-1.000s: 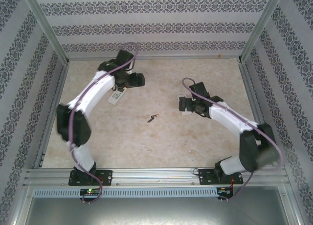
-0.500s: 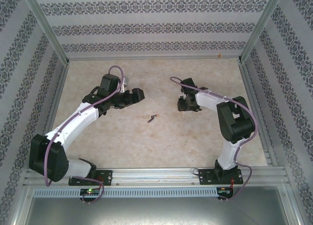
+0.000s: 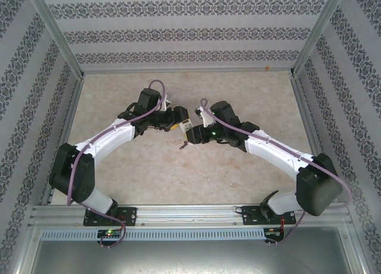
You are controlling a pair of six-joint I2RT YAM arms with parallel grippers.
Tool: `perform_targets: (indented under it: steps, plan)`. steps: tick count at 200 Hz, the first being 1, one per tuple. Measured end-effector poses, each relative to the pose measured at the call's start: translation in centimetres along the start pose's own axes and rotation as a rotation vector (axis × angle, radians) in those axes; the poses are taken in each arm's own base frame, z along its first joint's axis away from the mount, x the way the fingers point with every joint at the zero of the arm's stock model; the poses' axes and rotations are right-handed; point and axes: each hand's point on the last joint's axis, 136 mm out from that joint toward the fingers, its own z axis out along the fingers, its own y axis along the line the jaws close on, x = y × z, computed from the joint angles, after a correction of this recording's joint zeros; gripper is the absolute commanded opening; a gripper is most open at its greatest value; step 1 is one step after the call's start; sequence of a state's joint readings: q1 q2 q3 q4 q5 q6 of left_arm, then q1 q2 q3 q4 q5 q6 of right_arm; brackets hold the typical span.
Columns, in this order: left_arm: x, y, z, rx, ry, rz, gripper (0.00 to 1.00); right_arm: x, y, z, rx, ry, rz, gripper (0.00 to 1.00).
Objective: Load the batteries into the remote control
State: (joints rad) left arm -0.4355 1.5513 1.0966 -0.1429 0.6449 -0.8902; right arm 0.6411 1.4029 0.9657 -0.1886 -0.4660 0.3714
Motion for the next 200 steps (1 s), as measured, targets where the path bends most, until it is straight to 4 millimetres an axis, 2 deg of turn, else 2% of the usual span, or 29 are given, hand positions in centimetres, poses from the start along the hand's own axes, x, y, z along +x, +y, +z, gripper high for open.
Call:
perform_targets:
  steps: [13, 23, 35, 55, 77, 91, 103, 113, 130, 141, 159, 180, 200]
  plan:
    - [0.0, 0.0, 0.1, 0.000, 0.000, -0.013, 0.26, 0.5, 0.8, 0.2, -0.023, 0.018, -0.009, 0.51]
    - [0.0, -0.1, 0.1, 0.005, 0.001, -0.008, 0.18, 0.6, 1.1, 0.3, -0.032, 0.022, -0.015, 0.65]
    - [0.0, -0.2, 0.1, 0.006, -0.002, -0.020, 0.14, 0.6, 1.0, 0.2, -0.025, 0.023, -0.010, 0.77]
    - [-0.4, 0.2, -0.1, -0.022, -0.029, -0.046, 0.09, 0.1, 0.9, -0.5, 0.034, -0.020, -0.057, 0.84]
    - [-1.0, 1.4, -1.1, -0.102, -0.098, -0.134, 0.09, 0.0, 2.7, -2.6, 0.110, -0.160, -0.285, 0.87]
    - [-1.2, 2.7, -2.1, -0.190, -0.145, -0.236, 0.08, 1.1, 4.7, -3.4, 0.126, -0.254, -0.510, 0.89]
    - [-1.3, 3.6, -2.9, -0.258, -0.180, -0.315, 0.09, 2.5, 5.8, -3.1, 0.140, -0.309, -0.704, 0.89]
    - [-1.4, 4.0, -3.4, -0.291, -0.199, -0.359, 0.09, 3.6, 5.7, -2.4, 0.169, -0.322, -0.826, 0.86]
    - [-1.3, 4.4, -3.8, -0.320, -0.213, -0.426, 0.10, 4.2, 3.7, -0.6, 0.281, -0.289, -0.982, 0.78]
    - [-1.1, 4.6, -3.9, -0.328, -0.213, -0.458, 0.10, 3.9, 2.6, 0.3, 0.348, -0.275, -1.053, 0.70]
    - [-0.8, 4.8, -3.9, -0.335, -0.211, -0.499, 0.10, 2.9, 1.5, 1.7, 0.437, -0.266, -1.124, 0.50]
    - [-0.5, 5.1, -4.1, -0.352, -0.209, -0.524, 0.11, 1.5, 1.5, 2.7, 0.484, -0.283, -1.169, 0.35]
    - [-0.6, 5.3, -4.5, -0.361, -0.224, -0.533, 0.13, 0.6, 1.8, 2.9, 0.496, -0.308, -1.166, 0.25]
